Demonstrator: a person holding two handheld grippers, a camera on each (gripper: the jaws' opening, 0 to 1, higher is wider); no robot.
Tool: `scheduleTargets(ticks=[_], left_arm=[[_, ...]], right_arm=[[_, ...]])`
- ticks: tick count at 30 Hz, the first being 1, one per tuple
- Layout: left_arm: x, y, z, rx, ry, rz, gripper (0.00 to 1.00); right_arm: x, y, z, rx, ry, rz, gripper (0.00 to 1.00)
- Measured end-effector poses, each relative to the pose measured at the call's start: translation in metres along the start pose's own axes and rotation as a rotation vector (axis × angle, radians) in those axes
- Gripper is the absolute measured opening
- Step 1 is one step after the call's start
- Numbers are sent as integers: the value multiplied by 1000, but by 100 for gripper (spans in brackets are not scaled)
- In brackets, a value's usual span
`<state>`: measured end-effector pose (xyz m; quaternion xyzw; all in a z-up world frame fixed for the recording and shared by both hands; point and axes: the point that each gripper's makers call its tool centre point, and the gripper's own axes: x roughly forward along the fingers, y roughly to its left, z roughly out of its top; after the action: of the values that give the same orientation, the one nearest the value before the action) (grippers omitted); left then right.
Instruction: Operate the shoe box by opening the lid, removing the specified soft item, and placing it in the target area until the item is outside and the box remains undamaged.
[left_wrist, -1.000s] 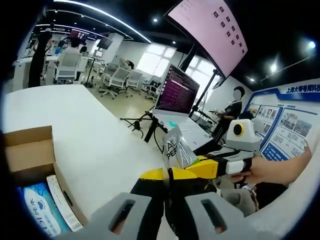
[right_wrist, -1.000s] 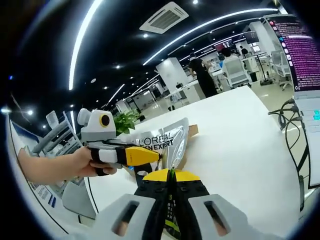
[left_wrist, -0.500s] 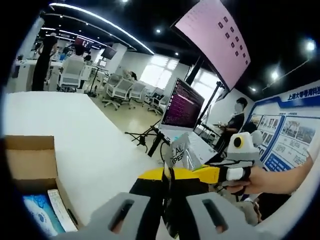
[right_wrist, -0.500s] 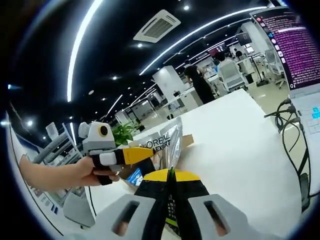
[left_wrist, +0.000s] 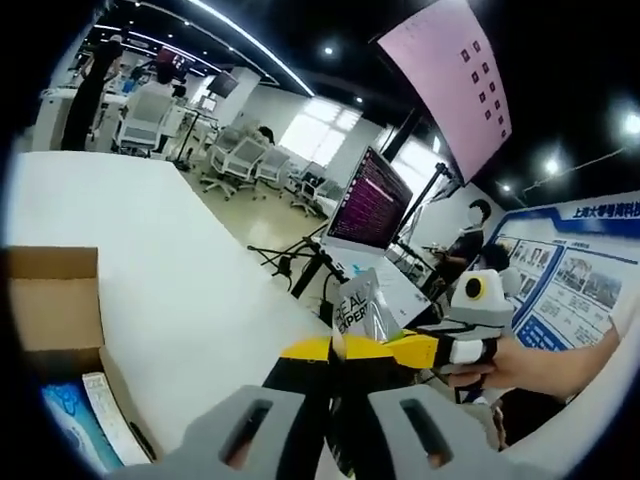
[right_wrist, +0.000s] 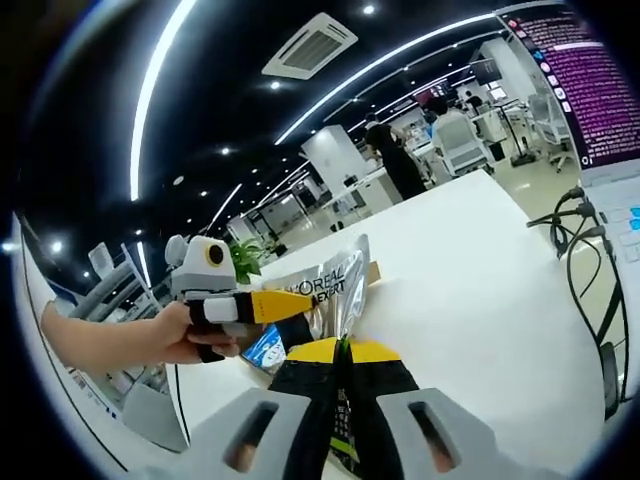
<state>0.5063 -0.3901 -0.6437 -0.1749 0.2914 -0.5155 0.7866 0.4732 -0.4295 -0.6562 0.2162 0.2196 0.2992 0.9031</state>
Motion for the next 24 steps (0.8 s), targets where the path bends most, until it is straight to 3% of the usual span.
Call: scheduleTargets(ticks=[3,11,24], left_arm=[[2,8,-2,-44,2,7,0],[7,25,-4,-51,10,41,0],[19,51,-12,-4,38,101,0]], right_arm=[[5,-4,-1,-1,10,1,0],[20,-14,-5,-14,48,-3,0],[38,-33,-17,41,64,-34,0]])
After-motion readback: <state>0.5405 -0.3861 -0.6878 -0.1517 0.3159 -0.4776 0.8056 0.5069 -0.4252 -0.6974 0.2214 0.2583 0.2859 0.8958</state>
